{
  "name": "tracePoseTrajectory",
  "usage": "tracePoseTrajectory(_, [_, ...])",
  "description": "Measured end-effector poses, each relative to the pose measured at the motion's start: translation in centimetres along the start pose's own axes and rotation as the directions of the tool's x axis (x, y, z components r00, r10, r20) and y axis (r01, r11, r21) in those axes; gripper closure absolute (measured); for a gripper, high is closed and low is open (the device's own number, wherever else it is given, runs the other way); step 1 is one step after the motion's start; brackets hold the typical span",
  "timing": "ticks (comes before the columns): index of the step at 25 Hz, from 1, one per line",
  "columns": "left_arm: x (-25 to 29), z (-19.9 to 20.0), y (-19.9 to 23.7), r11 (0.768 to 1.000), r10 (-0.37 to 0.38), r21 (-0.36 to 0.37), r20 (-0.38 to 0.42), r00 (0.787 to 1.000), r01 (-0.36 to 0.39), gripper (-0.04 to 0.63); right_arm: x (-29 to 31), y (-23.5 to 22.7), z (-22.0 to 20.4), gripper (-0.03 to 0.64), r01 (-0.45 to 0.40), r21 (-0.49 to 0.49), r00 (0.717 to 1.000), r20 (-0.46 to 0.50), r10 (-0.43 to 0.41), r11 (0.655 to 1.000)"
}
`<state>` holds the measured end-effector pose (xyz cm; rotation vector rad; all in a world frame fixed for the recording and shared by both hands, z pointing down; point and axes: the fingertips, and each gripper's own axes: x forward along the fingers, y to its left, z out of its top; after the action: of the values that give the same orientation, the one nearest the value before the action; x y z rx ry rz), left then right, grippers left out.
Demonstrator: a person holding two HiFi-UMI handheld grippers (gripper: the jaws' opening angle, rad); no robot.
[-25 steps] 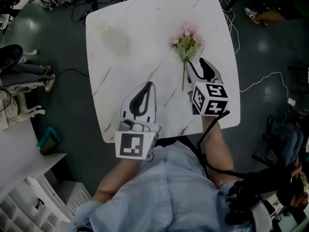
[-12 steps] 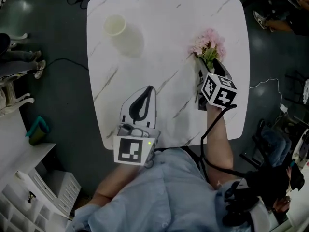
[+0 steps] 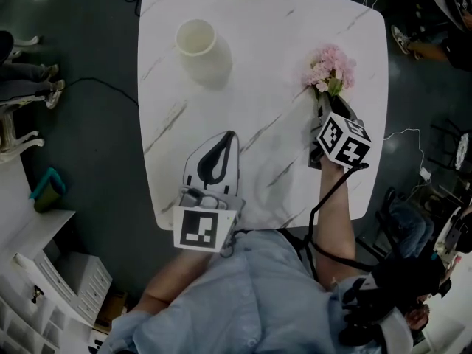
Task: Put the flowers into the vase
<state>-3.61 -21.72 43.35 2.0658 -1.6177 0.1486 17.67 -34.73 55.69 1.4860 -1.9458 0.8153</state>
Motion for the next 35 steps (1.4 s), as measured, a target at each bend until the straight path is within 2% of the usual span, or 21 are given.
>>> tracePoseTrajectory(5, [-0.4, 0.5, -0.1, 1.000, 0.008, -0.003, 0.021, 1.000, -0.008, 0.589, -0.5, 2.2, 2.1, 0.572, -0.082, 0.026, 0.995, 0.052, 0.080, 0.996])
tracePoseTrajectory(10, [-1.3, 1.3, -0.2, 1.000, 0.024, -0.011, 0.053, 0.998, -0.023, 0.591, -2.1, 5.2, 5.2, 0.575, -0.172, 0.031, 0.979, 0.122, 0.167, 0.985])
tracePoseTrajectory(14, [-2.0, 2.0, -0.1, 0.999, 0.038, -0.022, 0.085, 0.996, -0.036, 0.591, -3.8, 8.4, 8.6, 0.575, -0.249, 0.016, 0.952, 0.186, 0.242, 0.968])
tracePoseTrajectory(18, [-2.8, 2.5, 0.4, 0.997, 0.063, -0.043, 0.110, 0.992, -0.058, 0.591, -5.6, 11.8, 12.5, 0.575, -0.327, -0.028, 0.912, 0.253, 0.323, 0.945])
tracePoseTrajectory(20, [-3.3, 2.8, 0.9, 0.996, 0.077, -0.047, 0.125, 0.989, -0.072, 0.591, -6.6, 13.8, 14.4, 0.575, -0.368, -0.053, 0.886, 0.285, 0.367, 0.928])
tracePoseTrajectory(25, [-4.1, 3.2, 1.9, 0.992, 0.117, -0.070, 0.152, 0.981, -0.108, 0.591, -8.9, 18.5, 18.4, 0.575, -0.486, -0.112, 0.799, 0.346, 0.492, 0.867])
tracePoseTrajectory(31, [-4.4, 3.4, 2.8, 0.986, 0.157, -0.091, 0.171, 0.973, -0.143, 0.591, -11.7, 23.9, 23.2, 0.575, -0.600, -0.225, 0.667, 0.391, 0.635, 0.768])
tracePoseTrajectory(35, [-4.8, 3.4, 3.7, 0.980, 0.182, -0.107, 0.176, 0.967, -0.165, 0.591, -13.4, 26.3, 25.6, 0.575, -0.642, -0.253, 0.599, 0.425, 0.679, 0.724])
